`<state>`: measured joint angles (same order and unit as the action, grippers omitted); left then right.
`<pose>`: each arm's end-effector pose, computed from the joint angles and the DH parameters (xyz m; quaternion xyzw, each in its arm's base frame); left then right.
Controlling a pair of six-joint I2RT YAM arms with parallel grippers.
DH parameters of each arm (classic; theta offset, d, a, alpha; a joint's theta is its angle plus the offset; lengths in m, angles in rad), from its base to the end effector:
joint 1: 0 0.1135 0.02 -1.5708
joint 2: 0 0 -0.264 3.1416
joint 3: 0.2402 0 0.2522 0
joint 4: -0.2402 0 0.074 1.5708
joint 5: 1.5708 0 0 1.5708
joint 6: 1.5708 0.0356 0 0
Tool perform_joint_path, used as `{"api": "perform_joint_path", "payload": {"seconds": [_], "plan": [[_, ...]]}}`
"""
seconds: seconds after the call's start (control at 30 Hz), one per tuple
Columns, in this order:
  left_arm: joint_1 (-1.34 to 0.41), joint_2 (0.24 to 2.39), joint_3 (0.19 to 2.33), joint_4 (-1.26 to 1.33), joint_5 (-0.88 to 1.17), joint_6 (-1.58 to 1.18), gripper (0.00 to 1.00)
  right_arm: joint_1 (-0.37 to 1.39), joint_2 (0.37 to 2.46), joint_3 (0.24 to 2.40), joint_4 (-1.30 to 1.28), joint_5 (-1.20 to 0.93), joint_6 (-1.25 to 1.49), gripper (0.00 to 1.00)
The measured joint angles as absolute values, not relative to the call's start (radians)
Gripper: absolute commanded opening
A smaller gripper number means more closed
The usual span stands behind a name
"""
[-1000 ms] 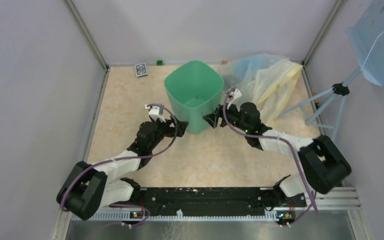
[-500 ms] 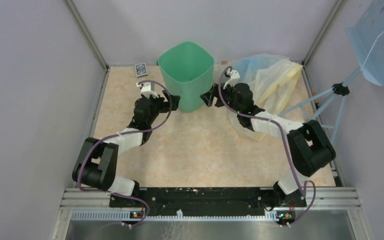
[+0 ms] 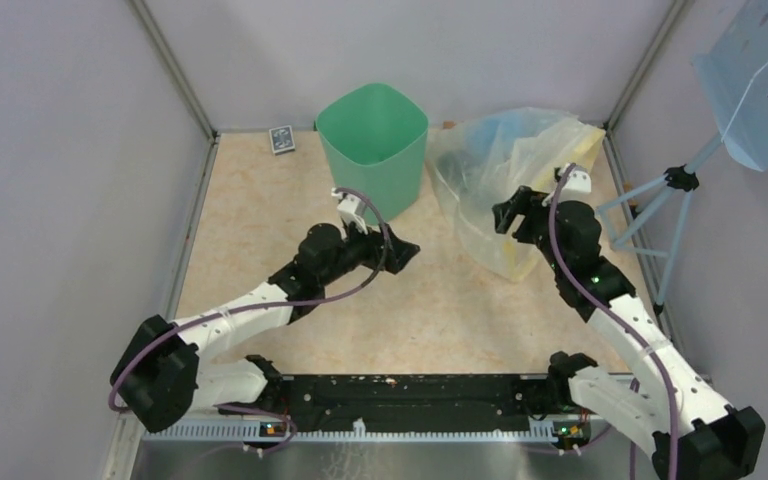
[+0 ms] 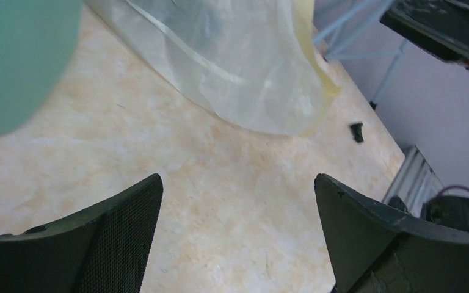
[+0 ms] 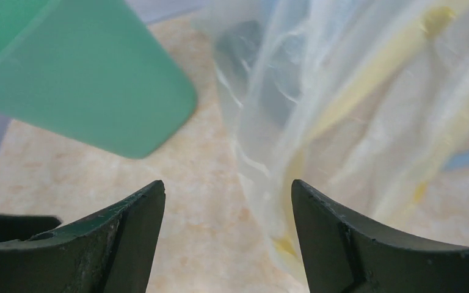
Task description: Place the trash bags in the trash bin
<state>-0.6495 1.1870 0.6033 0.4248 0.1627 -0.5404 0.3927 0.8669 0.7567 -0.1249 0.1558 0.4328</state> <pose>0.2086 -0.1657 0.2561 0.0940 0.7545 -0.4136 0.5008 0.1919 0.0735 0.3220 0.0639 0.7816 0.1917 0.5901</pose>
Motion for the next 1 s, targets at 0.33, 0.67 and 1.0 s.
{"api": "perform_joint_path", "payload": {"seconds": [0.33,0.67,1.0], "plan": [[-0.976,1.495,0.872,0.38,0.019,-0.448,0.99,0.303,0.64,0.757,-0.5,0.327,0.476,0.76],[-1.062,1.873,1.305,0.26,-0.152,-0.419,0.99,0.303,0.397,0.826,-0.548,0.53,0.482,0.75],[-1.062,2.17,1.644,0.14,-0.291,-0.354,0.14,0.303,0.4,0.825,-0.552,0.543,0.465,0.62]]}}
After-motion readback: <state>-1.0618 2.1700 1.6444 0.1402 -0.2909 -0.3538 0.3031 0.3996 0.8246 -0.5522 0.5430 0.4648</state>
